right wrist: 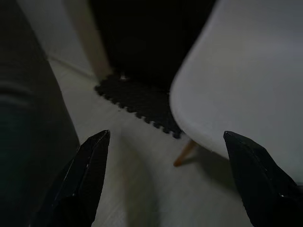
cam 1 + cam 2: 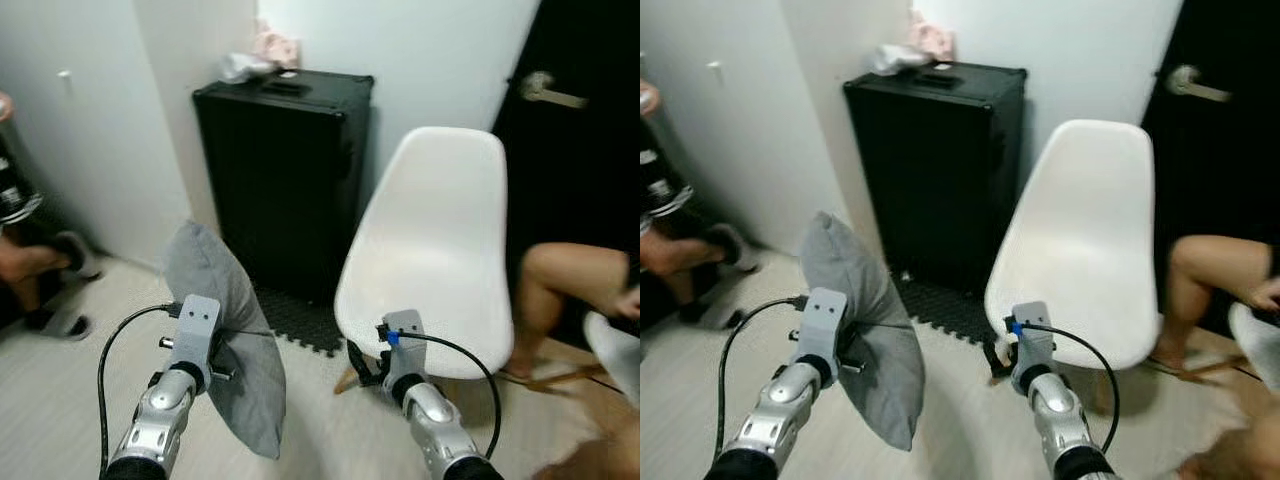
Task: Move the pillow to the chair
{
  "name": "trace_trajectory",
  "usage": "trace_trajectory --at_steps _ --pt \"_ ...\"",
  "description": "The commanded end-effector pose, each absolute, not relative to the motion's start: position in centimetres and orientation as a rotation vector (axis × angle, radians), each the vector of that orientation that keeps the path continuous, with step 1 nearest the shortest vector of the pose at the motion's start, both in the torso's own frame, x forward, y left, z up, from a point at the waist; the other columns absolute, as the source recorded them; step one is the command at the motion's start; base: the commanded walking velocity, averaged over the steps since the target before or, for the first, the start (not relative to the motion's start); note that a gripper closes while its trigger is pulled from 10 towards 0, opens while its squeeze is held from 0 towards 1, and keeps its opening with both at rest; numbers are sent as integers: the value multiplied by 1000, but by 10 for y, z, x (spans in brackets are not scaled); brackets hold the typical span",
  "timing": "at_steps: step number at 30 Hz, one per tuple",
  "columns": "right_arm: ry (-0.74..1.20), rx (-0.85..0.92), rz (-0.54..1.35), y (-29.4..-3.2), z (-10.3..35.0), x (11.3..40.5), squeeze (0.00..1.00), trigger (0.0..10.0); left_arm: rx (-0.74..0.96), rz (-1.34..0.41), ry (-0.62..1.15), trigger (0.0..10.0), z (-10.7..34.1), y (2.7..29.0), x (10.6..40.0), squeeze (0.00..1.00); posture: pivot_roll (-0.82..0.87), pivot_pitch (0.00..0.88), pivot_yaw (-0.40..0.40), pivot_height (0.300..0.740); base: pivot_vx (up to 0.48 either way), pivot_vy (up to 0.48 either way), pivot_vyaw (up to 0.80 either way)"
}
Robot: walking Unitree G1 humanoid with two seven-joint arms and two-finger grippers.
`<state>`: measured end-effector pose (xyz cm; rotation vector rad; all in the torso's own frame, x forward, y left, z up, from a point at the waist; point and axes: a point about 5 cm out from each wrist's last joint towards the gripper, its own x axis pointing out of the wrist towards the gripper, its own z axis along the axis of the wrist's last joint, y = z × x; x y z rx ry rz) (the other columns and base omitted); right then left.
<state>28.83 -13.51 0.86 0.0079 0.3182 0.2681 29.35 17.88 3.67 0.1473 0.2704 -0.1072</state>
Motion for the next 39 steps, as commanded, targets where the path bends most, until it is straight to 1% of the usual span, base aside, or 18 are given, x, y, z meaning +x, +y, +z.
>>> trace_trajectory --at_steps 1,7,17,28,33,34,35,36,37,39 --pt "333 9 261 -137 6 287 0 10000 128 -78 222 10000 43 180 298 0 21 45 41 740 0 0 -800" --pt "333 -1 235 -143 6 287 0 10000 83 -51 246 10000 39 180 296 0 6 47 34 740 0 0 -800" --pt "332 -13 201 -149 9 291 0 10000 99 -49 239 10000 38 178 296 0 -4 50 19 740 0 0 -800" --pt "321 15 128 -158 14 297 0 10000 114 -63 237 10000 37 173 296 0 -6 54 16 740 0 0 -800" --pt "303 16 116 -158 17 299 0 10000 117 -67 234 10000 37 171 295 0 0 50 10 740 0 0 -800" --pt "229 20 99 -159 27 303 0 10000 118 -67 232 10000 37 171 295 0 6 50 8 740 0 0 -800" --pt "229 20 99 -159 27 303 0 10000 118 -67 232 10000 37 171 295 0 6 50 8 740 0 0 -800" --pt "-3 72 150 -150 60 314 0 10000 119 -65 230 10000 38 172 295 0 5 48 12 740 0 0 -800" --pt "-3 72 150 -150 60 314 0 10000 119 -65 230 10000 38 172 295 0 5 48 12 740 0 0 -800" --pt "-135 37 216 -140 83 319 0 10000 120 -64 228 10000 38 173 296 0 5 48 13 740 0 0 -800"
